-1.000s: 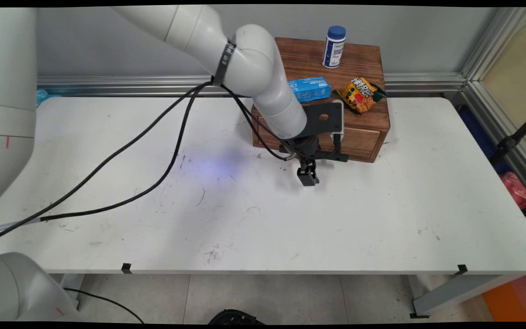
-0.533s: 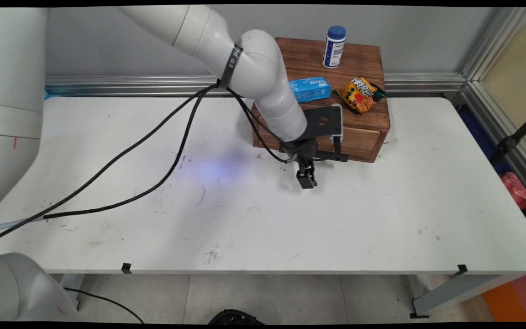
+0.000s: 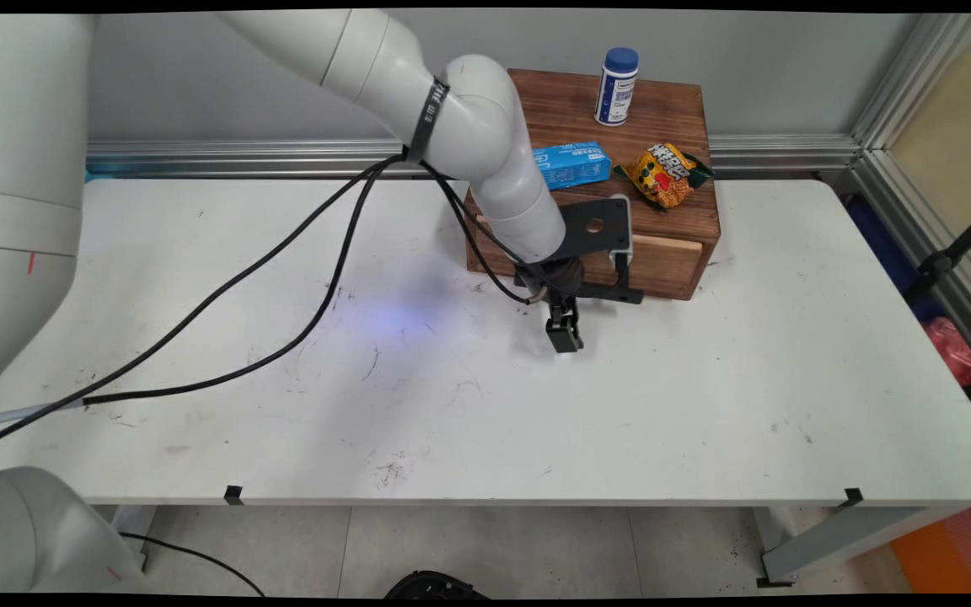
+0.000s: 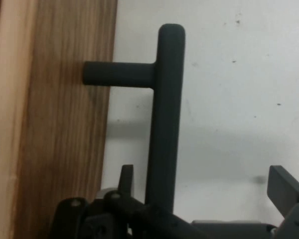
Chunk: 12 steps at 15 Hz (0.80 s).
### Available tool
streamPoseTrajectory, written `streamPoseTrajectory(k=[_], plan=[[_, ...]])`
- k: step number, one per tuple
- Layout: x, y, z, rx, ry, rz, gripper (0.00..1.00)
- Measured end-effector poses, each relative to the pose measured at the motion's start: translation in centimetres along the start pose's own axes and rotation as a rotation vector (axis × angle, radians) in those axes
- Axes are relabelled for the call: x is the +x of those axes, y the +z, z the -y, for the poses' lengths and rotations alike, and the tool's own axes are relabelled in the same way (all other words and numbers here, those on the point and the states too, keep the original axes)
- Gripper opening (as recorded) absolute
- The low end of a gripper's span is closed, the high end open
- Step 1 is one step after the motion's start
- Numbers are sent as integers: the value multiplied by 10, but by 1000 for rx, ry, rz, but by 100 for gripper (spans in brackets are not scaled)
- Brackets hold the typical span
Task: Open the drawer
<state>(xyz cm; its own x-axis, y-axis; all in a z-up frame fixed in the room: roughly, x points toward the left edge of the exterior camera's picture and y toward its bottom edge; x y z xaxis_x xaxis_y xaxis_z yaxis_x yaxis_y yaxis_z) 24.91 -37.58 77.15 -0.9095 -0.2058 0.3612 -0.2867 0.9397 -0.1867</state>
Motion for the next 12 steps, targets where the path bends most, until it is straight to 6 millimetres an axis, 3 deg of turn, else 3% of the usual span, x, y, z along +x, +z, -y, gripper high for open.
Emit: streamPoseTrajectory(k=[12], plan=[[8, -7, -24, -72, 17, 3, 100]])
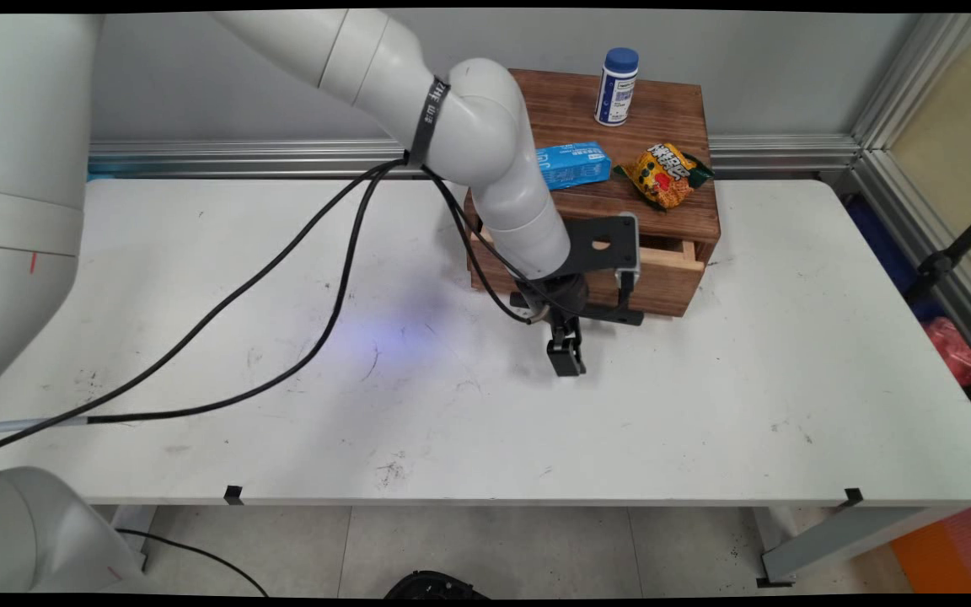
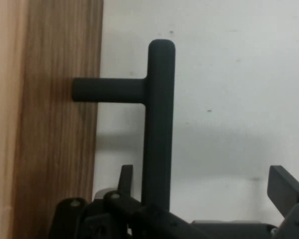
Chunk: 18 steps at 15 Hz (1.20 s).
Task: Open the drawer
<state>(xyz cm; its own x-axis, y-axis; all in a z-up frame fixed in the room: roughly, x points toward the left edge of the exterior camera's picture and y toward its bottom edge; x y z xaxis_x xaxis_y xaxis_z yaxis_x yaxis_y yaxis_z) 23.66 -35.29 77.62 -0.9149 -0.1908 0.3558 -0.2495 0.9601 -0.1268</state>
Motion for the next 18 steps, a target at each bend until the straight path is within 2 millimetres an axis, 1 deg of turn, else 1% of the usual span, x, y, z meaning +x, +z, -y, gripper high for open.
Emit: streamPoseTrajectory(k=[11, 18], plan=[[2, -9, -37, -64, 16, 11, 100], [-2, -21, -68, -107, 26, 14, 100]])
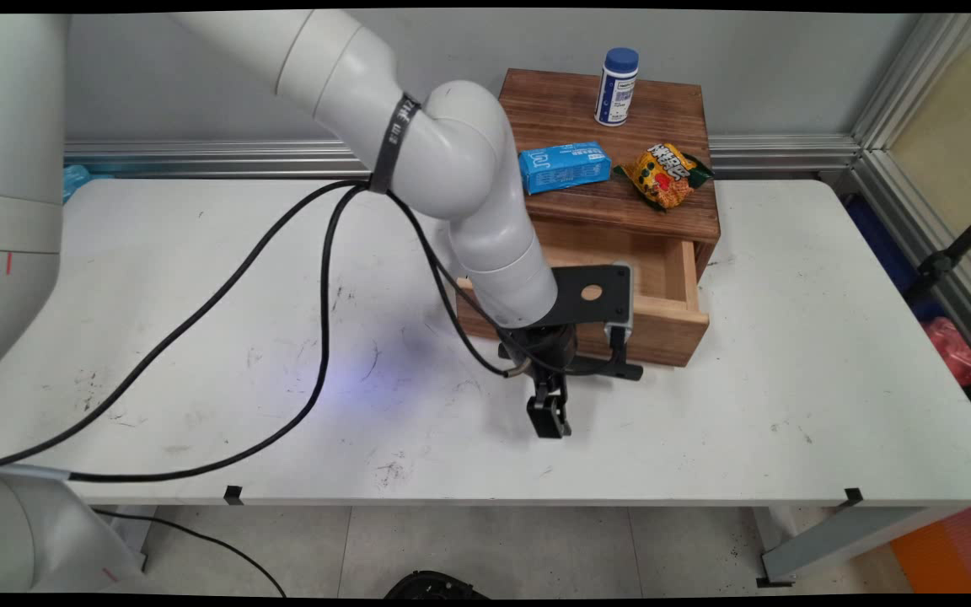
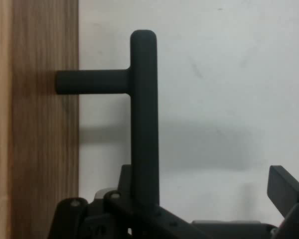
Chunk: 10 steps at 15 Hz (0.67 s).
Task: Open the drawer
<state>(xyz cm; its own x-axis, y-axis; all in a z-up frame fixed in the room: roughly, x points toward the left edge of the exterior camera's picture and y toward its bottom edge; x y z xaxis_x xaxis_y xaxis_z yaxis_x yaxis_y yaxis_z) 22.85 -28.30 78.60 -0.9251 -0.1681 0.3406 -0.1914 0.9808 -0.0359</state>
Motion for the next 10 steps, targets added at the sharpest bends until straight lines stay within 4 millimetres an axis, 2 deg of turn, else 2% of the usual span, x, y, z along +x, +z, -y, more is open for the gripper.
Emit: streamPoseTrajectory(k=[10], plan=[[-6, -12, -45, -46, 20, -5, 100]])
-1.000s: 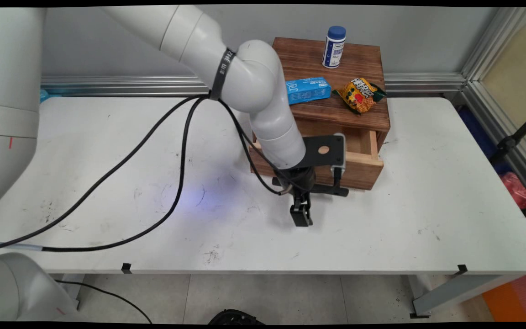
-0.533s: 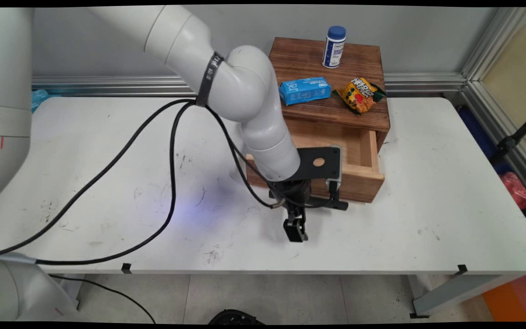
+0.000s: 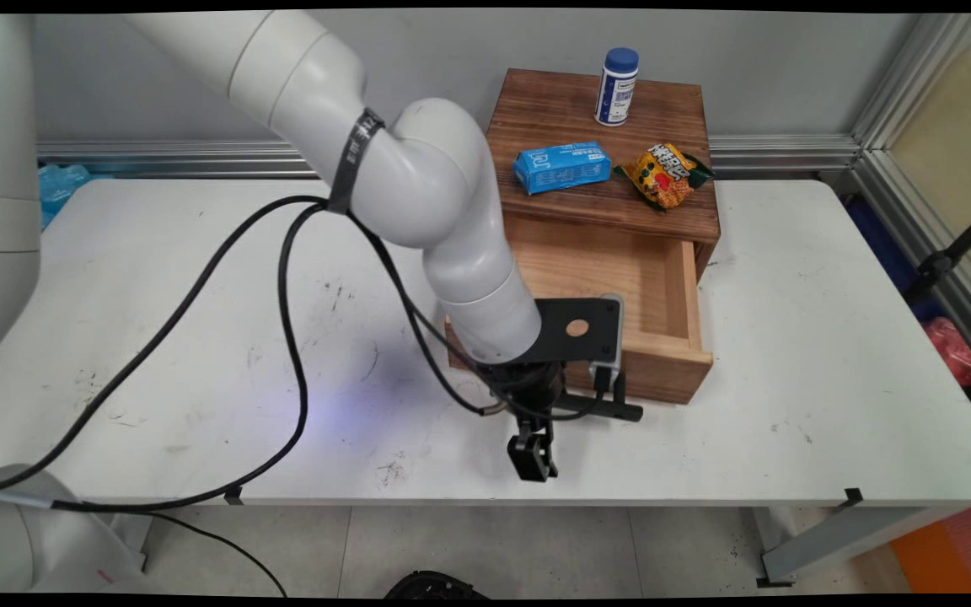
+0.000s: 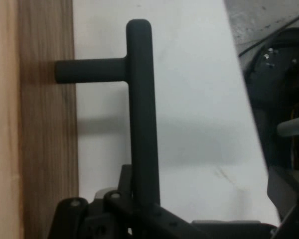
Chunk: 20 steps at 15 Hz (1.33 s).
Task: Open the drawer
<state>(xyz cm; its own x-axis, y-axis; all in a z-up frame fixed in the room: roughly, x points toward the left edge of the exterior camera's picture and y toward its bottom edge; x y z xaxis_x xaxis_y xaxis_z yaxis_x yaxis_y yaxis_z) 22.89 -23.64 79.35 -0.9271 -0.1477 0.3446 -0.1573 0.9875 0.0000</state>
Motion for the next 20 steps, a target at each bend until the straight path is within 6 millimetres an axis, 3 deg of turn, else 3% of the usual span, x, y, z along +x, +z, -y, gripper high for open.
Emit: streamPoseTrajectory(k=[12, 20], plan=[[-3, -7, -41, -36, 17, -14, 100], [-2, -13, -54, -40, 29, -30, 100]])
